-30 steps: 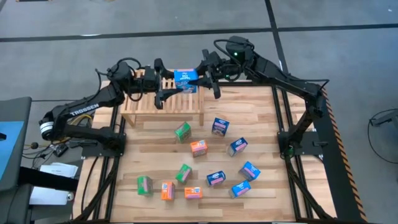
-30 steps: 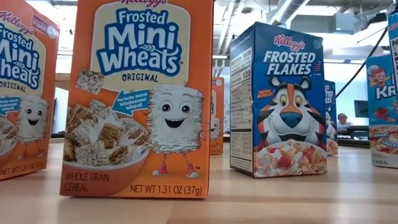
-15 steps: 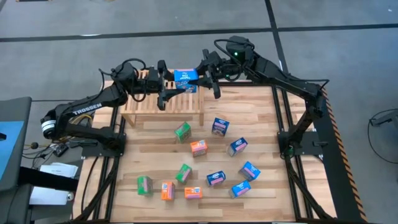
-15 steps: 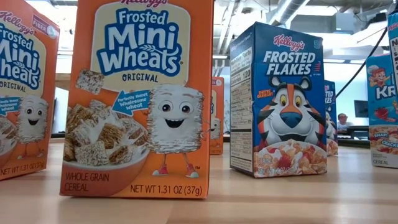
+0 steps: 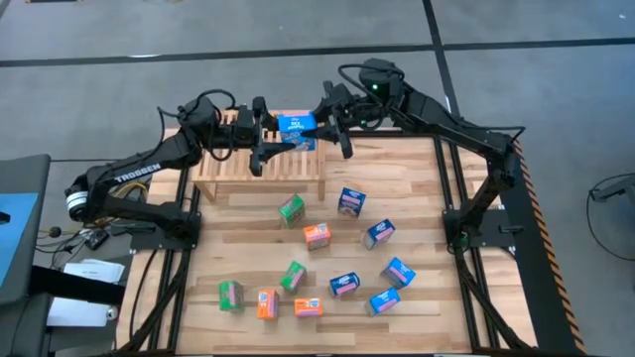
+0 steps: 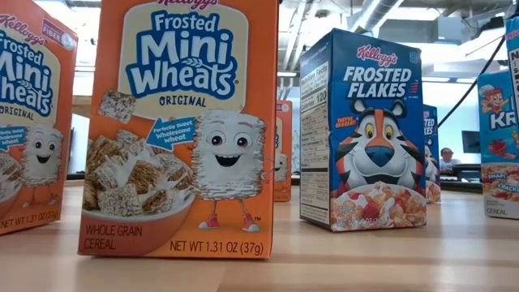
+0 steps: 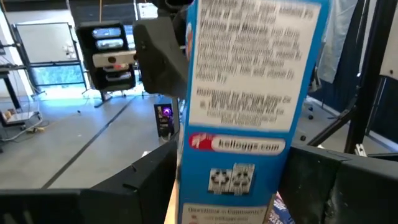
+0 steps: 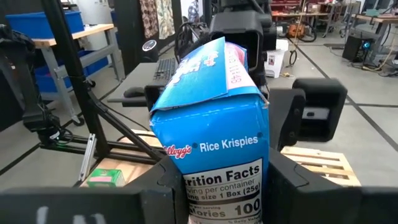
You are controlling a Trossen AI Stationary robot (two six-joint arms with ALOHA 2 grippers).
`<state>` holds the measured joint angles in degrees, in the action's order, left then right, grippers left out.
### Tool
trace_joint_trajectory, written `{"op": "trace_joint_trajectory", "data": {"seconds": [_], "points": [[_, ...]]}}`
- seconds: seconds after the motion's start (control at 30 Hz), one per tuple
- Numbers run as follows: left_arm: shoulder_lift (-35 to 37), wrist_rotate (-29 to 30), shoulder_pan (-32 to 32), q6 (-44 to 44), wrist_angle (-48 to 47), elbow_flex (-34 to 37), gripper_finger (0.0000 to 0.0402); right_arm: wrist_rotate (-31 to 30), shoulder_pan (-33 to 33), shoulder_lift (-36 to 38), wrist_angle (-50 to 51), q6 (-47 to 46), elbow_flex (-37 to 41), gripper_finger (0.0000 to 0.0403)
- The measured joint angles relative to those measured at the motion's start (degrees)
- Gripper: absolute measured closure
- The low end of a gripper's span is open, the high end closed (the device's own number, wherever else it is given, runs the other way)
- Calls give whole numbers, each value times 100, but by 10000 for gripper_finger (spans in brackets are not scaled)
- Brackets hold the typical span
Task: Stack cereal on shelf
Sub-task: Put the top light blue cereal box on the shelf
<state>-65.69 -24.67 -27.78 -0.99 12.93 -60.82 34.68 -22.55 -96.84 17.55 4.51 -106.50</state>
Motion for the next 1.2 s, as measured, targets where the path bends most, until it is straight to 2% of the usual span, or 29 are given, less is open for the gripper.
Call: {"op": "trace_joint_trajectory", "data": {"seconds": [0.3, 0.57, 0.77, 0.87, 1.07, 1.2], "points": [[-16, 79, 16, 19, -34, -26, 177, -9, 39, 0, 19, -2, 0, 244], [-44, 112, 41, 22, -35, -26, 231, -21, 70, 0, 36, -18, 0, 244], [-44, 116, 41, 53, -34, -26, 242, -20, 74, 0, 28, -66, 0, 242], [-44, 120, 41, 67, -15, -28, 243, -20, 74, 28, 18, -155, 4, 221], [-39, 185, -2, 103, 8, -37, 244, -2, 26, 376, 8, -432, -169, 137], [-82, 88, -180, -144, -4, -37, 244, 62, -62, 758, 306, -406, -411, 113]]}}
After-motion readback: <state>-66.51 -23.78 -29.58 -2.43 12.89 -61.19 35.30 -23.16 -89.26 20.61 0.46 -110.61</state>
